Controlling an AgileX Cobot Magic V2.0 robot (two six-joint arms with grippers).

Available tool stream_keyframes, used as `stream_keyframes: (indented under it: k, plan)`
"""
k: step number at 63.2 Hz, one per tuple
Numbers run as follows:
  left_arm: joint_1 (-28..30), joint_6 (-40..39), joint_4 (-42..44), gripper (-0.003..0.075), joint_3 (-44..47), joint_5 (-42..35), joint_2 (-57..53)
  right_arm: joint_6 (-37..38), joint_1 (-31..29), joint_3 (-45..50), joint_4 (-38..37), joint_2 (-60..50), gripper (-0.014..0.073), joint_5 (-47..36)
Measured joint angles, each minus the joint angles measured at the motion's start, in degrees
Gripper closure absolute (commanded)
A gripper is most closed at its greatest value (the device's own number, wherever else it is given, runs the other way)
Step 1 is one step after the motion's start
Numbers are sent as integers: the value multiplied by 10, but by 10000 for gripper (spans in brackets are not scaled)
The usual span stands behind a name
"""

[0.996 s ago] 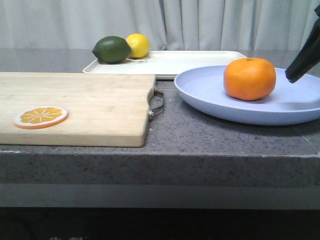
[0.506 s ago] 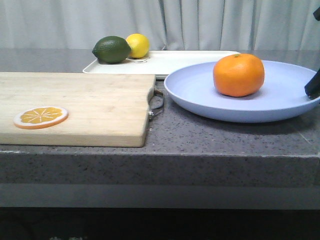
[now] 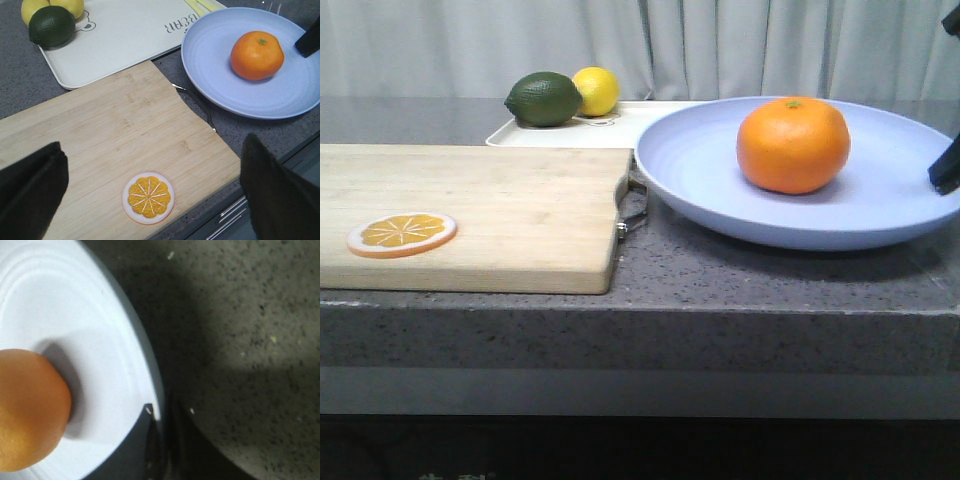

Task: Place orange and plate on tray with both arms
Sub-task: 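Slide the plate with the right gripper onto the white tray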

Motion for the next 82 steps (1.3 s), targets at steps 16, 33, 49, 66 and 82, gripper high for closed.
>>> stream_keyframes:
  k: [16,33,49,66,82]
  plan:
    - [0,0,0,47,0,0,0,45,11,-139,9,71,653,30]
    - [0,0,0,47,0,0,0,109,58,-317,-16,193,653,46]
    - [0,0,0,47,0,0,10,206,96,-517,-100,342,653,89]
    - [0,0,0,47,0,0,35,293,117,-693,-170,450,647,131]
    - [0,0,-3,47,1,0,38,297,120,-723,-181,464,325,127]
